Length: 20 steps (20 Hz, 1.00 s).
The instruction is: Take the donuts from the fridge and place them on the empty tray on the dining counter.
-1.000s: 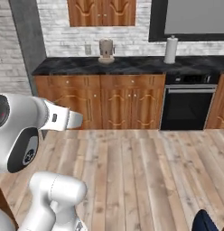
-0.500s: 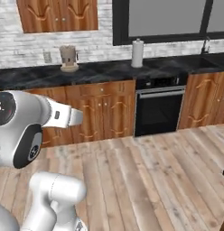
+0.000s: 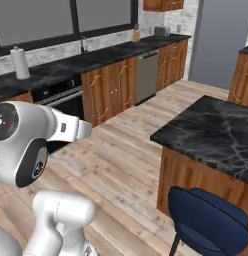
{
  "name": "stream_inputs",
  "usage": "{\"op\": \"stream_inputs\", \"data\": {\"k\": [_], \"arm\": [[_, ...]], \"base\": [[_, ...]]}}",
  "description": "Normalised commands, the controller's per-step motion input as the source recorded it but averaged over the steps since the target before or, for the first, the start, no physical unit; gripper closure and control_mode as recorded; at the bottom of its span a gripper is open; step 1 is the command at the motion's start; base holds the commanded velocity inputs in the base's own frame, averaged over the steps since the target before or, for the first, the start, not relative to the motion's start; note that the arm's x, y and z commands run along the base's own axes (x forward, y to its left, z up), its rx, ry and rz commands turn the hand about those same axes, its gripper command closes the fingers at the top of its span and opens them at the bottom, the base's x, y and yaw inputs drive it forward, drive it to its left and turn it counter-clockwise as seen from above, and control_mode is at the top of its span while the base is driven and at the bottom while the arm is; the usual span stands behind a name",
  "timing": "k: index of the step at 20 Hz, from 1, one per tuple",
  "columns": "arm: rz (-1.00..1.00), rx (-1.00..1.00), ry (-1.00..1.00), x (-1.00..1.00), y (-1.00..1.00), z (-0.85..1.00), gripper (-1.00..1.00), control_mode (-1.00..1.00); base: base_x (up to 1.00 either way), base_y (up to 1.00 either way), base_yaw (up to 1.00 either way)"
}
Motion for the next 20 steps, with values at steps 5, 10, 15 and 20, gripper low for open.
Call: {"op": "stream_inputs", "data": {"k": [5,10,15,20], "arm": [[0.0,0.0,0.0,0.0,0.0,0.0,-1.0,1.0],[0.0,0.0,0.0,0.0,0.0,0.0,-1.0,1.0],[0.0,0.0,0.0,0.0,0.0,0.0,-1.0,1.0],[0.0,0.0,0.0,0.0,0.0,0.0,-1.0,1.0]], "base": [[0.56,0.51,-0.82],[-0.48,1.0,-0.14],[0.72,1.0,-0.14],[1.0,1.0,-0.22]]}}
